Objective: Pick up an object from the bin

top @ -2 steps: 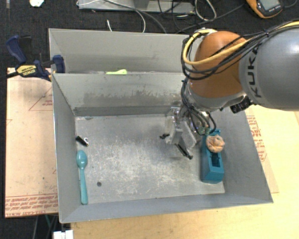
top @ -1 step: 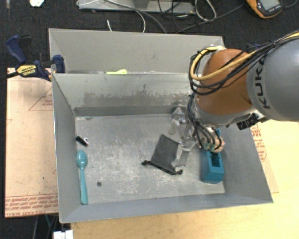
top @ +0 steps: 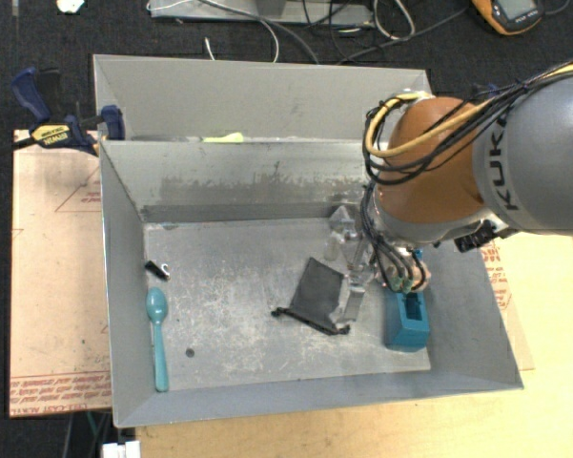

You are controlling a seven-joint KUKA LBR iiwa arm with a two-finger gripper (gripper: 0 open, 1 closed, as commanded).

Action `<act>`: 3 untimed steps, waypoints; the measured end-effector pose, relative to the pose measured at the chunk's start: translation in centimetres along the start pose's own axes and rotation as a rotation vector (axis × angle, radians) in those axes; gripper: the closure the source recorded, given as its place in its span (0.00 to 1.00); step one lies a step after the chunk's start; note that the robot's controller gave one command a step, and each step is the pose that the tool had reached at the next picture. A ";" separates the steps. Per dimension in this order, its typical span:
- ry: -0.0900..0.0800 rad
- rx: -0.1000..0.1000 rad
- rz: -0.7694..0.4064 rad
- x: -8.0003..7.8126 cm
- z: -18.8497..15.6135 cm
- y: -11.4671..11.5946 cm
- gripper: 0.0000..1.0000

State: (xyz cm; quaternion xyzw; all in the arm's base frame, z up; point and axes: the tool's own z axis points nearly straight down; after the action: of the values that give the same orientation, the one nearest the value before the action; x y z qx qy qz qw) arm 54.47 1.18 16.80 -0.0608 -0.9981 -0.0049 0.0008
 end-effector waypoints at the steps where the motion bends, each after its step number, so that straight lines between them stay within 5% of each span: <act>1: -0.004 -0.002 0.034 -1.6 6.2 -0.2 0.00; 2: -0.007 -0.004 0.064 -1.2 10.0 -0.7 0.00; 3: -0.001 -0.005 0.084 -1.6 9.7 -1.0 1.00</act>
Offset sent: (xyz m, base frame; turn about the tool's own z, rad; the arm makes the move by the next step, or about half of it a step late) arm 0.0120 -0.0081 -0.0980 0.0658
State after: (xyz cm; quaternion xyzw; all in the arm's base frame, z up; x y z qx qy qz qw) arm 55.93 0.09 7.11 -0.1028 -0.9947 -0.0072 0.0002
